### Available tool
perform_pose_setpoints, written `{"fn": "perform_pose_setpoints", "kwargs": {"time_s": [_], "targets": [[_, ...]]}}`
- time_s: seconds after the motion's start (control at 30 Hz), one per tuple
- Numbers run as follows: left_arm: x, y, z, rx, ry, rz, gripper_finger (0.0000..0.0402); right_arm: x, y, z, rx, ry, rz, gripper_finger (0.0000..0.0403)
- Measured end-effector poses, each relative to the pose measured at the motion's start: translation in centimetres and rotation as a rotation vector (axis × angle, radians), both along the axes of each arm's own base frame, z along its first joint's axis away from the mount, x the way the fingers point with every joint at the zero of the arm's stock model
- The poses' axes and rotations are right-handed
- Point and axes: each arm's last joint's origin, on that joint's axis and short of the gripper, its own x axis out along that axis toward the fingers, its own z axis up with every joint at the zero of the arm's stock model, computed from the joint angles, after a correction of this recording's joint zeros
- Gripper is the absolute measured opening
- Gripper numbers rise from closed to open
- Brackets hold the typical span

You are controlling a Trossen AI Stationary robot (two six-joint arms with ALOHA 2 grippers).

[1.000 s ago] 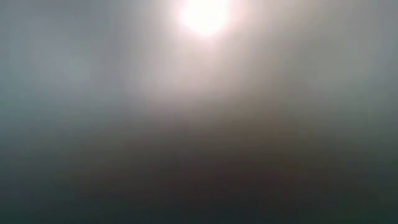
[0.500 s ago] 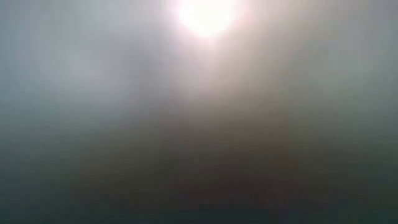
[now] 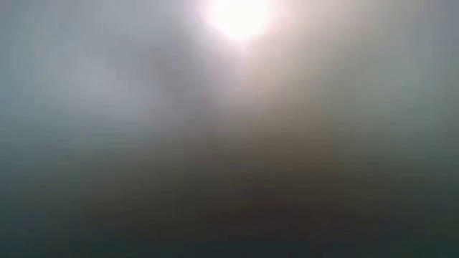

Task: Sort Maruchan noodles
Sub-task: Put the orange noodle pack into the transparent bin

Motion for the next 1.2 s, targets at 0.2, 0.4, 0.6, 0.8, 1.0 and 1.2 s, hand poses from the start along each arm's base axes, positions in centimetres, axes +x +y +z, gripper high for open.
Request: {"fn": "perform_pose_setpoints", "kwargs": {"time_s": [0.2,0.4,0.6,0.8,1.0,1.2], "targets": [[0.2,-0.3,0.5,-0.027,-0.048,0.005,0.0080,0.6,0.6,-0.4,0.016,0.018,0.066,0.0139],[0.6,-0.7,0.9,-0.057,-0.117,0.011,0.0080,1.7,2.5,-0.2,0.147,-0.061,0.261,0.0139],[0.8,-1.1,0.3,-0.106,-0.220,0.016,0.0080,3.6,5.6,0.1,0.351,-0.234,0.601,0.0139],[1.0,-1.1,-0.5,-0.184,-0.234,0.048,0.0080,4.8,8.4,1.3,0.401,-0.379,0.825,0.0139],[1.1,-1.0,-1.4,-0.245,-0.187,0.080,0.0080,4.4,9.7,3.0,0.389,-0.428,0.820,0.0139],[1.4,-1.0,-1.2,-0.245,-0.200,0.069,0.0095,4.1,10.2,3.9,0.371,-0.463,0.828,0.0139]]}}
